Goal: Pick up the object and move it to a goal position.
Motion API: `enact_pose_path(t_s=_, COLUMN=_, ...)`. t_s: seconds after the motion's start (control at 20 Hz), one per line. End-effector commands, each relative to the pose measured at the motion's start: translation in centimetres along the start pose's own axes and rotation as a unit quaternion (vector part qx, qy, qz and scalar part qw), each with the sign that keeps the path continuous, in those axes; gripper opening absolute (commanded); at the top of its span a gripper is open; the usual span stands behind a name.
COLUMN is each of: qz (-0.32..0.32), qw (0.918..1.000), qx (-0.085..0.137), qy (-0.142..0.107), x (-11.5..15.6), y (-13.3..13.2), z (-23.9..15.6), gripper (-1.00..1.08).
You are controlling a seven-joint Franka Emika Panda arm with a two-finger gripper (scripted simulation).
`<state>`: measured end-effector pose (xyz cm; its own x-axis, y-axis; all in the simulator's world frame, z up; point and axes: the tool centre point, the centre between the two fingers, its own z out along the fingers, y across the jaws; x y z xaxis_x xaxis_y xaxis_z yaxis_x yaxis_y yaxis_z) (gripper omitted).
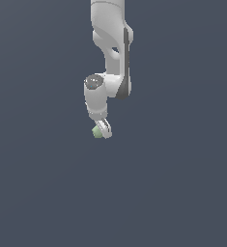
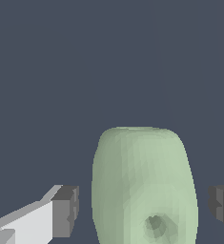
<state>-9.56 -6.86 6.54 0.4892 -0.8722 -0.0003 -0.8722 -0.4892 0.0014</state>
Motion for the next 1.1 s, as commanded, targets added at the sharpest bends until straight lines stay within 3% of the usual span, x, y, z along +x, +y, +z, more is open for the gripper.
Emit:
enact_pose_path(t_s=0.0, qz=0.0, qw=1.0, qx=0.001, qy=0.0, x=0.0, y=-0.1, z=0.5, gripper=1.0)
enact_pose_path(t_s=0.1, qz=0.0, qw=1.0, qx=0.001, qy=0.0, x=0.0, y=-0.1, z=0.7, gripper=1.0)
enact_pose_path(t_s=0.15, qz=0.0, qw=1.0, qx=0.001, qy=0.0, x=0.0, y=-0.1, z=0.7, gripper=-1.0)
enact_pose_path(t_s=1.05, qz=0.0, qw=1.0, qx=0.002, qy=0.001, x=-0.7, y=-0.4, z=-0.9, gripper=-1.0)
